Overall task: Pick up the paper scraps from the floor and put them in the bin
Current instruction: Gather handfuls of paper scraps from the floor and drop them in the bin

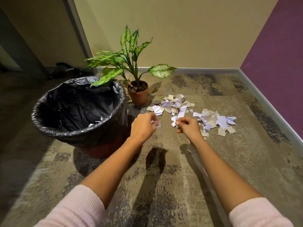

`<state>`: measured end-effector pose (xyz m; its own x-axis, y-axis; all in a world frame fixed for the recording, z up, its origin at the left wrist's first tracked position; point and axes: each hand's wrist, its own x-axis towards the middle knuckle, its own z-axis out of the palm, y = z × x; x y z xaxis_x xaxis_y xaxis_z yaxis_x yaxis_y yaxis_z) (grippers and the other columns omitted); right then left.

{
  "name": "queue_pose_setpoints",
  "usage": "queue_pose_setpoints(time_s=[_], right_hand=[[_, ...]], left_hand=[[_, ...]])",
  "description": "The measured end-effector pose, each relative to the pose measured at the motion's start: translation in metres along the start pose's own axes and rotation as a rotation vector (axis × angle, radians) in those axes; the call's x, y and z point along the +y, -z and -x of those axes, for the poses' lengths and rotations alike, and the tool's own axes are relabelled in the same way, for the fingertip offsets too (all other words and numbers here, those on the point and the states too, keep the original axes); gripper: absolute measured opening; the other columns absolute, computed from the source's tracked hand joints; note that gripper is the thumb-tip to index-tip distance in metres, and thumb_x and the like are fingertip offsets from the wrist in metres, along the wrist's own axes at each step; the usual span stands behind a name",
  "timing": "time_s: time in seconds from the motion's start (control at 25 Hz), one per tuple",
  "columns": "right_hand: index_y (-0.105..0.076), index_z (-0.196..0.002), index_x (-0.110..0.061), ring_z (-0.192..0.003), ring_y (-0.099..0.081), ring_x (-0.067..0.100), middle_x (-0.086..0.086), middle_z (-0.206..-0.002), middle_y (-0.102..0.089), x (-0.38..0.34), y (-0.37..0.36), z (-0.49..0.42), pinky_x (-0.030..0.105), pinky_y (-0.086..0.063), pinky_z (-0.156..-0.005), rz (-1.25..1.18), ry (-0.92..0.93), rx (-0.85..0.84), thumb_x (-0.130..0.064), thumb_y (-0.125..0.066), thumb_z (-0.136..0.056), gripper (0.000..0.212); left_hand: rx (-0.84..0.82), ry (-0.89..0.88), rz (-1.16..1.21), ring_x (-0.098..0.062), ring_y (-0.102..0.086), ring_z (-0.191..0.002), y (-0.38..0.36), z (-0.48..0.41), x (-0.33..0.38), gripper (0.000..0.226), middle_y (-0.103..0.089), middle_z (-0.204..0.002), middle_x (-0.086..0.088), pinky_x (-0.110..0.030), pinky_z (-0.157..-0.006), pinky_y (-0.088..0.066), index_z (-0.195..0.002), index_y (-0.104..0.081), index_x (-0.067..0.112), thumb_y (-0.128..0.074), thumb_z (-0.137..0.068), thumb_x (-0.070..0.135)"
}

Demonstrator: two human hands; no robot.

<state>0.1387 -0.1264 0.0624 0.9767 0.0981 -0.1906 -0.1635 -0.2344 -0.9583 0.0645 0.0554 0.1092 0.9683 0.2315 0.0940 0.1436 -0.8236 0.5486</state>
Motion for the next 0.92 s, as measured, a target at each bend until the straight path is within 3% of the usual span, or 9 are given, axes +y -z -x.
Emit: queue_pose_setpoints(time_s=[0.2, 0.44, 0.64, 0.72, 0.84, 0.92], right_hand=[[-0.067, -0.093, 0.000, -0.062, -0.057, 0.014, 0.003, -0.071, -0.059, -0.087, -0.041, 0.003, 0.023, -0.054, -0.051, -0.060, 0.200, -0.131, 0.000, -0.065, -0.088, 0.005], [-0.067, -0.076, -0.018, -0.060, -0.059, 0.012, -0.002, -0.070, -0.063, -0.157, -0.109, 0.009, 0.022, -0.050, -0.045, 0.050, 0.353, -0.221, -0.008, -0.071, -0.084, 0.013], [-0.075, -0.079, -0.018, -0.062, -0.056, 0.006, -0.006, -0.065, -0.063, -0.175, -0.172, 0.016, 0.014, -0.038, -0.058, 0.328, 0.493, -0.210, -0.021, -0.075, -0.080, 0.003], [-0.075, -0.078, -0.018, -0.065, -0.057, 0.008, -0.005, -0.064, -0.064, -0.176, -0.187, 0.018, 0.020, -0.039, -0.067, 0.373, 0.490, -0.251, -0.024, -0.072, -0.083, 0.008], [-0.073, -0.072, -0.020, -0.059, -0.054, 0.003, -0.008, -0.056, -0.059, -0.177, -0.199, 0.020, 0.022, -0.037, -0.067, 0.410, 0.494, -0.284, -0.031, -0.066, -0.088, 0.020], [-0.073, -0.070, -0.015, -0.059, -0.055, 0.010, -0.004, -0.053, -0.058, -0.178, -0.201, 0.020, 0.025, -0.037, -0.065, 0.419, 0.503, -0.282, -0.035, -0.064, -0.089, 0.029]], left_hand=[[0.248, -0.044, 0.100, -0.021, -0.065, -0.081, 0.075, -0.018, 0.015, 0.007, -0.072, -0.084, 0.003, -0.034, -0.068, -0.051, -0.086, -0.071, 0.025, -0.068, -0.083, 0.031], [0.399, 0.129, 0.153, -0.020, -0.067, -0.081, 0.145, -0.021, -0.018, 0.008, -0.070, -0.079, 0.006, -0.034, -0.072, -0.053, -0.079, -0.069, 0.029, -0.072, -0.079, 0.036], [0.402, 0.326, 0.084, -0.023, -0.067, -0.091, 0.169, -0.004, -0.065, 0.019, -0.074, -0.091, 0.000, -0.034, -0.074, -0.051, -0.094, -0.076, 0.027, -0.072, -0.081, 0.040], [0.376, 0.385, 0.052, -0.025, -0.067, -0.095, 0.174, 0.002, -0.079, 0.020, -0.074, -0.092, -0.004, -0.032, -0.072, -0.048, -0.098, -0.077, 0.028, -0.070, -0.084, 0.041], [0.325, 0.434, -0.008, -0.029, -0.065, -0.103, 0.179, 0.006, -0.093, 0.025, -0.073, -0.103, -0.007, -0.033, -0.076, -0.047, -0.106, -0.075, 0.027, -0.065, -0.090, 0.042], [0.298, 0.441, -0.019, -0.030, -0.064, -0.106, 0.181, 0.006, -0.098, 0.027, -0.072, -0.107, -0.008, -0.036, -0.080, -0.049, -0.110, -0.074, 0.025, -0.063, -0.091, 0.041]])
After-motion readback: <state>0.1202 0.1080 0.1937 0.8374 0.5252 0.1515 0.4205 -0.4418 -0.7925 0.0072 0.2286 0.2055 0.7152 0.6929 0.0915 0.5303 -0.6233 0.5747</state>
